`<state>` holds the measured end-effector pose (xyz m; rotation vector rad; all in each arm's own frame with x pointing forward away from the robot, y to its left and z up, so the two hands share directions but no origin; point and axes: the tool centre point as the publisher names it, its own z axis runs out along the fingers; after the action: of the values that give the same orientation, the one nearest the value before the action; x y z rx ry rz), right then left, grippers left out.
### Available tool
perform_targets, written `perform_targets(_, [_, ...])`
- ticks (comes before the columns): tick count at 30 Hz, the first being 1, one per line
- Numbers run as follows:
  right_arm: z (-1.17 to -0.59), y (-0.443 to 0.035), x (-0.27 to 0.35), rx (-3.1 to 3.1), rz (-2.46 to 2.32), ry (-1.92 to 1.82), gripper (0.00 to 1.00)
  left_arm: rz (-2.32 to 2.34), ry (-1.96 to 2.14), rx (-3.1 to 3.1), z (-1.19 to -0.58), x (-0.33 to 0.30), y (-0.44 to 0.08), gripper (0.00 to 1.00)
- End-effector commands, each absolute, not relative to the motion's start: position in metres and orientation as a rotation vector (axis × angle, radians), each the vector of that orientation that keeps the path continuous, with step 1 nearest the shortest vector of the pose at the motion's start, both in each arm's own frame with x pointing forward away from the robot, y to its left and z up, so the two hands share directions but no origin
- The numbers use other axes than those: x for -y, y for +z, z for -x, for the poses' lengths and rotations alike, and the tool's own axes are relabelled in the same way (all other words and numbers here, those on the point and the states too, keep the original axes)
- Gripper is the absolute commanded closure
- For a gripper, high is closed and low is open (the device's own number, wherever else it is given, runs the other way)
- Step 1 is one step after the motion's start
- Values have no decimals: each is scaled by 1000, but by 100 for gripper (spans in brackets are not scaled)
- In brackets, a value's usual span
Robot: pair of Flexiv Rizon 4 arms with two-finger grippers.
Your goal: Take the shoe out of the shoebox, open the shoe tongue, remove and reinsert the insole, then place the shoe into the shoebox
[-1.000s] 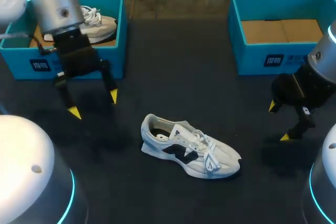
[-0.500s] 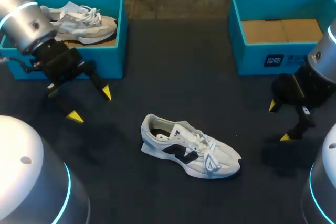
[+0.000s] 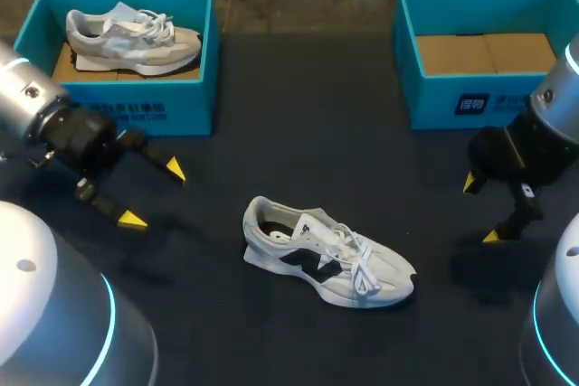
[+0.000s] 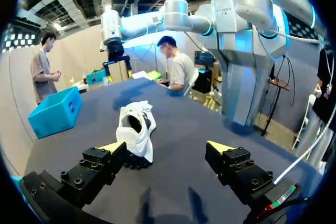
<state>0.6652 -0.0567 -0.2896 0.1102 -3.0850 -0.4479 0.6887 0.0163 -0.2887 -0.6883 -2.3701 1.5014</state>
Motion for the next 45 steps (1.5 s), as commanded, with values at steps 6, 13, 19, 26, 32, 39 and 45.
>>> perform_targets(6, [-665,-290,57,3087,-110,-446,0,358,1694,2298,-707,-9,-323,0])
perform_targets(13, [-665,-290,57,3087,-110,-446,0,358,1694,2298,-707,-9,-323,0])
perform_targets(19, [-665,-290,57,3087,-110,-446,0,299,1753,2278,-712,-13,-346,0])
perform_targets(26, [-665,-290,57,3087,-110,-446,0,102,1894,2240,-717,-22,-368,0])
perform_targets(32, [-665,-290,57,3087,-110,-446,0,51,1959,2312,-703,-22,-371,0])
perform_targets(39, [-665,-290,57,3087,-110,-446,0,-32,1973,2404,-694,-17,-371,0])
perform_targets(45, [-665,-290,57,3087,-110,-446,0,-68,1958,2448,-692,-7,-373,0])
